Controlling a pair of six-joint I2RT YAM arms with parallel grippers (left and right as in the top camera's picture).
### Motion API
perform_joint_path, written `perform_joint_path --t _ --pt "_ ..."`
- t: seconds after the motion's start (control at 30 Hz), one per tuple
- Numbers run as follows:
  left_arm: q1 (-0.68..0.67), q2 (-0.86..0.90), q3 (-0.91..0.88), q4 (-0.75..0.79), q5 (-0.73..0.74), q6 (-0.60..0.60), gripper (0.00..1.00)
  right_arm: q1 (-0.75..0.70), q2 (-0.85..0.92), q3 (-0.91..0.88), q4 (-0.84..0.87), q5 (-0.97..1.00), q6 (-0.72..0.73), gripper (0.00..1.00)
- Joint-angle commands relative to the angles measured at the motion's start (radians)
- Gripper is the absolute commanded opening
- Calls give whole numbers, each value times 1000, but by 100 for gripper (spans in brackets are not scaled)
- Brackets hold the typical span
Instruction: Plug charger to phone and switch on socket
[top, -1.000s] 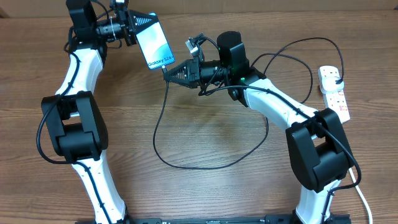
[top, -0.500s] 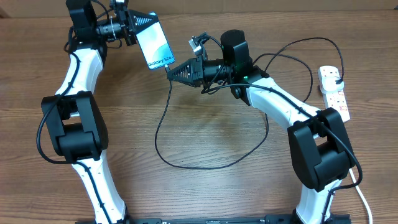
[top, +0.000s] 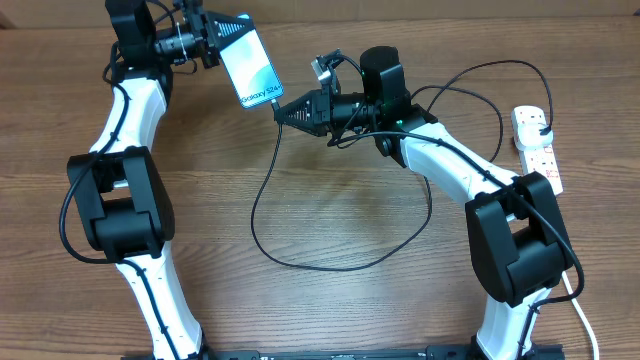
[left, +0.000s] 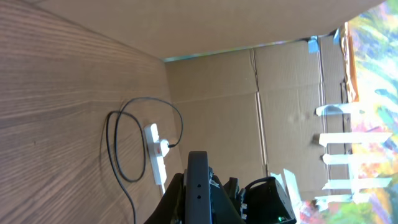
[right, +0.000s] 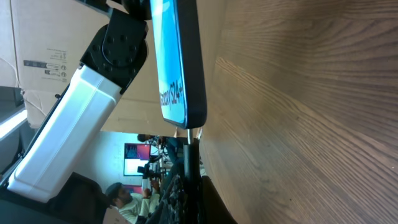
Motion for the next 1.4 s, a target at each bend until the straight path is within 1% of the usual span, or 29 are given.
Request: perform_joint_path --t 0.0,0.17,0.27,0.37,0.5,0.57,0.63,0.73,0.9,1.03,1.2,1.37 --pt "-28 -5 3 24 68 -9 4 -17 -27 25 10 50 -32 4" --pt "-29 -5 3 33 67 -14 4 -11 -27 25 10 41 -60 4" --pt "-29 -5 3 70 64 -55 5 -11 -27 25 0 21 -88 4" --pt "-27 -5 3 188 61 -144 4 -9 -27 24 -10 -24 -139 4" --pt "-26 -5 3 414 68 -299 4 -5 -27 24 -16 -52 -231 4" --pt "-26 -5 3 502 71 -357 4 -5 -27 24 -16 -53 -273 4" --pt "-26 -5 3 551 73 -396 4 -5 -27 24 -8 -62 -317 4" --pt "-26 -5 3 556 72 -405 4 -5 -27 24 0 -75 -348 4" --pt "-26 -5 3 557 72 -404 4 -6 -27 24 32 -76 -347 4" --pt "-26 -5 3 556 71 -380 4 -6 -27 24 84 -105 -343 4" --pt "-22 -5 3 556 67 -340 4 -6 -27 24 81 -113 -343 4" --pt "-18 -5 3 556 28 -337 4 -6 -27 24 77 -121 -343 4"
